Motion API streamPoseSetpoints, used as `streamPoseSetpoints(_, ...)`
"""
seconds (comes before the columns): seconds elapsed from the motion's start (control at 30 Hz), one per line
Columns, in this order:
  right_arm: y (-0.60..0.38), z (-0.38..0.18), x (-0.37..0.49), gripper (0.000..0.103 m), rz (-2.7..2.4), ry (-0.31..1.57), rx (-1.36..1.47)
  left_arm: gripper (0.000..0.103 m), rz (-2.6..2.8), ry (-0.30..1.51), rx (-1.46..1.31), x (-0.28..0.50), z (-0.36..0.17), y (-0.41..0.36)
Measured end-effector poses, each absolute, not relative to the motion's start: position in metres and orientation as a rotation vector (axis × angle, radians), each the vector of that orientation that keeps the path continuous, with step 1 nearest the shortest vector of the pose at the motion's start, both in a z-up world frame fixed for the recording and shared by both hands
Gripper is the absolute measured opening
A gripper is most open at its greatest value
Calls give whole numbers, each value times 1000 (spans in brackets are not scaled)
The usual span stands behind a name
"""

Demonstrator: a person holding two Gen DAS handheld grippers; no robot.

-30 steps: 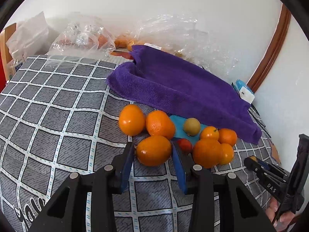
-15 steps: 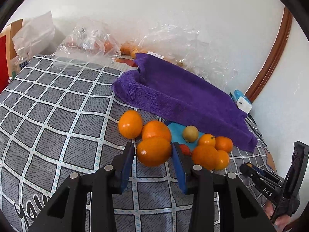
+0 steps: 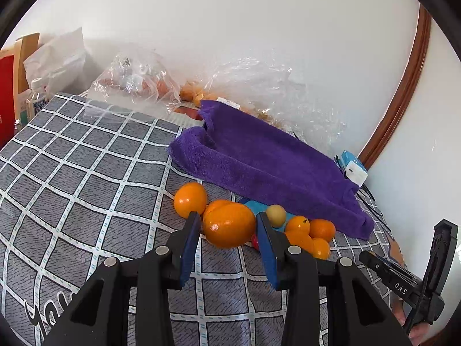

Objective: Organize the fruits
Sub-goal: 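Grasp an orange kumquat with the left tool while the right tool holds the yellow fruit, then carry both held fruits over the purple towel with both tools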

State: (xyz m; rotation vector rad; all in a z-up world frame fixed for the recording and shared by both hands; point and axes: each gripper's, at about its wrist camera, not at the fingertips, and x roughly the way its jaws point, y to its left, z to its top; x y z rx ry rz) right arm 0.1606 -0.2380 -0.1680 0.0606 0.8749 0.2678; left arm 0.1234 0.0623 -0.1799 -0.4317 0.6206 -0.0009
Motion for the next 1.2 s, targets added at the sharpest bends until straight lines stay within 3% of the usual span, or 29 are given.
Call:
streamPoseSetpoints(0.47, -241, -145, 154, 24, 207, 884, 26, 38, 4, 632, -349, 122, -167, 55)
streamPoseSetpoints(0.93, -219, -94, 187, 24, 217, 836, 14, 38, 45, 531, -293, 154, -77, 68)
streamPoseSetpoints(1.2, -215, -72, 233, 24, 207, 788, 1, 38, 20, 561, -297, 200, -60, 60)
